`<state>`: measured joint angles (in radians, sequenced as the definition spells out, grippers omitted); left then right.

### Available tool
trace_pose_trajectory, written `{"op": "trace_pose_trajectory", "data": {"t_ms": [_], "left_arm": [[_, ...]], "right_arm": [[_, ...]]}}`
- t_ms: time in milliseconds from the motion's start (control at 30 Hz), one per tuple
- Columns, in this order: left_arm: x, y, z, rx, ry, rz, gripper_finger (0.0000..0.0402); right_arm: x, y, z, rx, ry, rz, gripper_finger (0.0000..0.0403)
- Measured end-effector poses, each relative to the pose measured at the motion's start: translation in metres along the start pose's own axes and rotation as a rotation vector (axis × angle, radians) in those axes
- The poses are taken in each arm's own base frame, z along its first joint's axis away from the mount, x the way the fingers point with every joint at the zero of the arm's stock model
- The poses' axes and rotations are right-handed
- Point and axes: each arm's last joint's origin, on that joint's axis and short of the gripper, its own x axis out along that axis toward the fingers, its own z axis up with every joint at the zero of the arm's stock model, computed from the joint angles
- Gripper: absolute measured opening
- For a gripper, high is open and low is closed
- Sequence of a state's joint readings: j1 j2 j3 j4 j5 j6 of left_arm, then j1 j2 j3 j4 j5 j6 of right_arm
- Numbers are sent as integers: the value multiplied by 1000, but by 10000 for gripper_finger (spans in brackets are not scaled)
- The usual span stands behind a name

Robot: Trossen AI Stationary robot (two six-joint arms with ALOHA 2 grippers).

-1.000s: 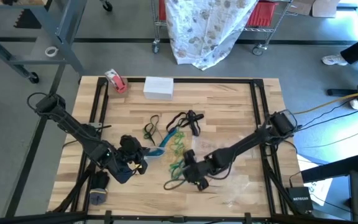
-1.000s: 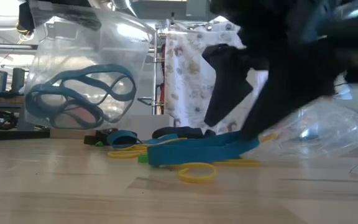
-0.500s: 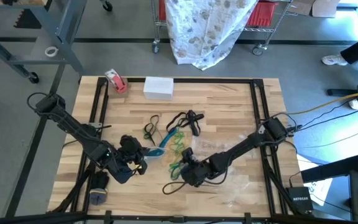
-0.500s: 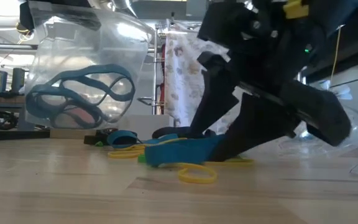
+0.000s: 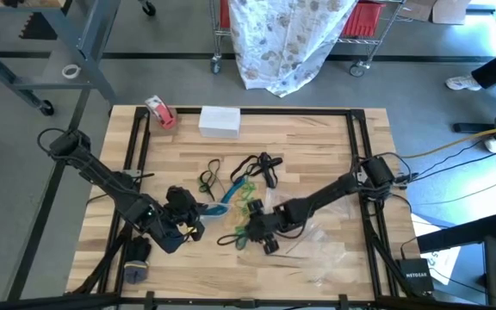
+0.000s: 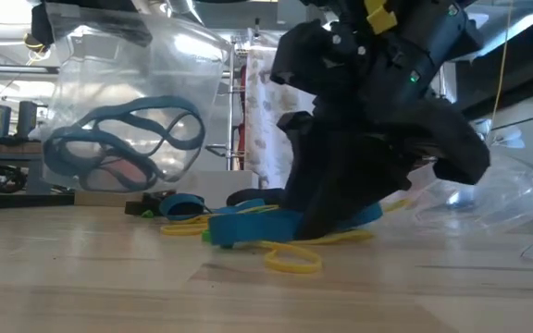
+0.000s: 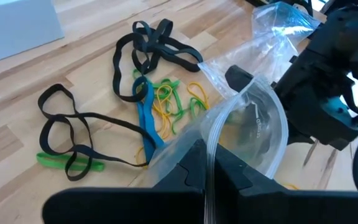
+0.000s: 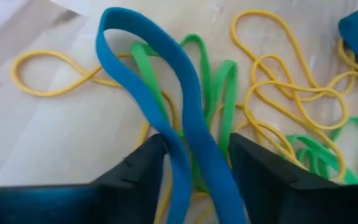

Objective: Sort rubber bands
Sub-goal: Put the blue rubber band into the transparent zip bag

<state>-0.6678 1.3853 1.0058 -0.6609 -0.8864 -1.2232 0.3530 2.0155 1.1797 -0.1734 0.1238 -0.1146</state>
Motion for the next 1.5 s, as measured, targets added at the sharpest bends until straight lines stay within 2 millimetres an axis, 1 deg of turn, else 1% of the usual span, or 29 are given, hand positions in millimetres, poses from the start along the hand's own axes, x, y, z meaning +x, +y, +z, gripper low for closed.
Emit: {"op": "trace_pose_trajectory", "data": {"t_ms": [167,333,367,467,567,733,867,933,1033,1167,1233,1400,1500], "left_arm": [[0,0,0,0,0,0,0],[0,0,0,0,0,0,0],[0,0,0,0,0,0,0],[0,0,0,0,0,0,0],[0,0,0,0,0,0,0],[0,0,0,1,1,0,0],[0,0,0,0,1,0,0],[0,0,0,0,1,0,0],[0,0,0,0,1,0,0],[0,0,0,0,1,-1,0],[0,0,0,0,3,-3,0],[-1,0,-1,4,6,-5,0],[-1,0,-1,7,6,-6,0]], "right_arm": [[0,1,-1,-3,2,26,81],[1,2,-1,-8,4,41,17],[1,2,-1,-8,4,41,10],[-3,1,0,11,0,36,10],[-14,-2,2,41,-5,20,12],[-52,-8,19,86,-112,19,3],[-78,-12,24,142,-153,29,9],[-89,-13,28,167,-183,30,11],[-100,-15,31,189,-219,31,11],[-110,-17,36,215,-276,24,11],[-110,-17,34,239,-262,23,11],[-102,-18,27,285,-183,41,11],[-92,-17,25,329,-156,41,12]]}}
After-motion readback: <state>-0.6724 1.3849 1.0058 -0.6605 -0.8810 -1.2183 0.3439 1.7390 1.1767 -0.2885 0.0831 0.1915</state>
